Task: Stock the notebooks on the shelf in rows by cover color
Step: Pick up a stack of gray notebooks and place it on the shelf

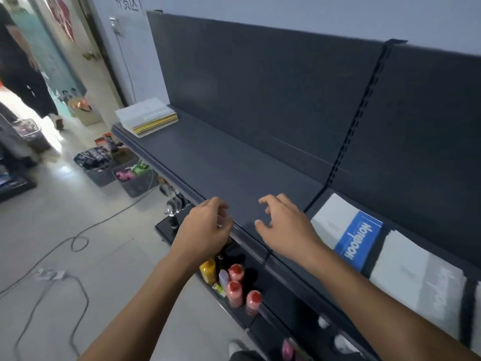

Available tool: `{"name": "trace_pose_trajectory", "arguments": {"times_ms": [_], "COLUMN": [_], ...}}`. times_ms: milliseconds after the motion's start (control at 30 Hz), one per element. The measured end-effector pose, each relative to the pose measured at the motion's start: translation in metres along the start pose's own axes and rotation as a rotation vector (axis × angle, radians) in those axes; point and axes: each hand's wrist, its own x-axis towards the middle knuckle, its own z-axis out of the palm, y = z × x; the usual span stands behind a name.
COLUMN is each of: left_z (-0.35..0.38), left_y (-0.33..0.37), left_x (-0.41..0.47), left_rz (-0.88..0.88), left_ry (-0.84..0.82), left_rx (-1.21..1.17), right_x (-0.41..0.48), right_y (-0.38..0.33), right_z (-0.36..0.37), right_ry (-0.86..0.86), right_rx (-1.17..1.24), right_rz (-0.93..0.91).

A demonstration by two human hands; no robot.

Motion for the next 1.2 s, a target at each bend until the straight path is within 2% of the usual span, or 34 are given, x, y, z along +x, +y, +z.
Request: {"name": "trace_pose_trajectory", "arguments": {"times_ms": [400, 667, 933, 1200], "left_z": [-0.062, -0.117, -0.162, -0.202], "left_y": [-0.171, -0.283, -0.386, -0.473], "left_x": [0.135, 0.199, 0.271, 0.347], "left_rz": [-0.064, -0.15, -0.058, 0.092], "left_ry": [-0.024, 0.035, 0.003, -0.066], "left_rx": [0.036, 0.034, 0.029, 0.018], "right_x": [0.205, 0.313, 0.4, 0.456], "right_y": [-0.108, -0.199, -0.278, -0.343], "right_z": [0.088, 0.131, 0.171, 0.209], "right_ry": [-0.105, -0.15, -0.102, 0.013], "right_rx": [0.039, 0.016, -0.009, 0.009], "right_rz": [-0.037, -0.109, -0.046, 0.135]}}
